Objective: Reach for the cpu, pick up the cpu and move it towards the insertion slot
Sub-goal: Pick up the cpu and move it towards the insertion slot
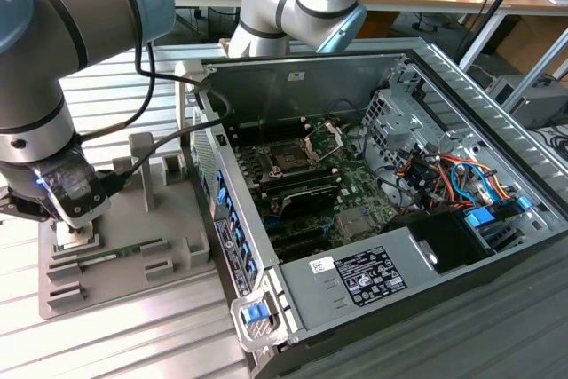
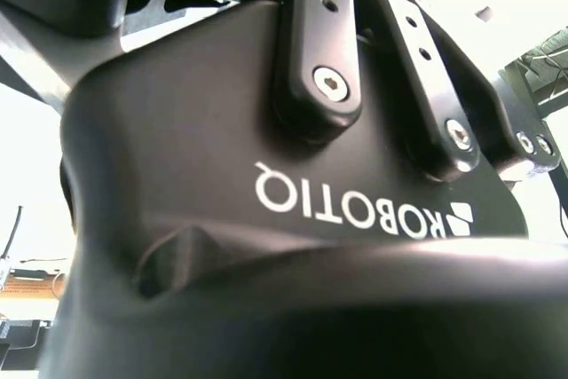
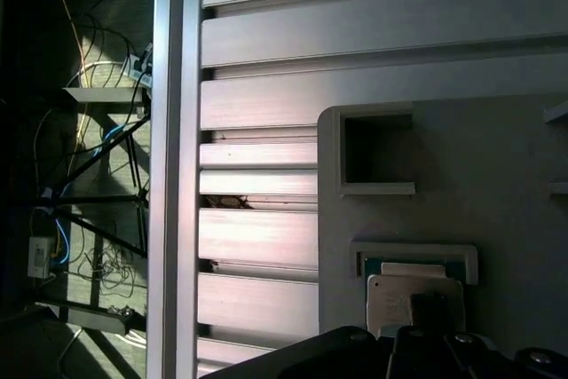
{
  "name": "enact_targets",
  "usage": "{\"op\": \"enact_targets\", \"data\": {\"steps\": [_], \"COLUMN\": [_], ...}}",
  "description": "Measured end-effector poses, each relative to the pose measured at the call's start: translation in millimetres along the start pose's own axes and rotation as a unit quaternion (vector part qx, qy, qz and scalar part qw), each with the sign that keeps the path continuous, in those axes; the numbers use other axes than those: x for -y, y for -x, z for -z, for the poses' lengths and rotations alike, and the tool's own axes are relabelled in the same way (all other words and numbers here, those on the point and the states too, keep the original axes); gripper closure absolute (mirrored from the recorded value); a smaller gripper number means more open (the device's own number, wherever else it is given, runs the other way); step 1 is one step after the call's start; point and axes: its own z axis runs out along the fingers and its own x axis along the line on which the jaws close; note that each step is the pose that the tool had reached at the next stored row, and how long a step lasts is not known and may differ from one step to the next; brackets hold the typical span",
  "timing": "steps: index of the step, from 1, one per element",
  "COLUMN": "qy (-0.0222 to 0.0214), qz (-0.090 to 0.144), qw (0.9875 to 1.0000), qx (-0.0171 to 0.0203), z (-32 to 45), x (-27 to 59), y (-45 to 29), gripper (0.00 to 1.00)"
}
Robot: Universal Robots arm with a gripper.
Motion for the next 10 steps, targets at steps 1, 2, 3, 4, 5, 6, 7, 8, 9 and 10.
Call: {"op": "enact_targets", "data": {"steps": [1, 2, 3, 4, 5, 6, 7, 8, 9, 10], "qy": [0.0000, -0.0001, -0.0001, 0.0000, 0.0000, -0.0001, 0.0000, 0.0000, -0.0001, -0.0001], "qz": [0.000, 0.000, 0.000, 0.000, 0.000, 0.000, 0.000, 0.000, 0.000, 0.000], "qw": [1.0000, 1.0000, 1.0000, 1.0000, 1.0000, 1.0000, 1.0000, 1.0000, 1.0000, 1.0000], "qx": [-0.0001, -0.0001, -0.0001, 0.0000, -0.0001, -0.0001, -0.0001, -0.0001, -0.0001, -0.0001], "z": [-0.2, -0.4, -0.6, -0.8, -0.9, -1.0, -1.1, -1.1, -1.1, -1.1], "x": [0.0, 0.0, 0.1, 0.1, 0.1, 0.1, 0.1, 0.1, 0.1, 0.1], "y": [-0.5, -0.9, -1.3, -1.4, -1.5, -1.6, -1.6, -1.6, -1.6, -1.6], "gripper": [0.89, 0.89, 0.89, 0.89, 0.89, 0.89, 0.89, 0.89, 0.89, 0.89]}}
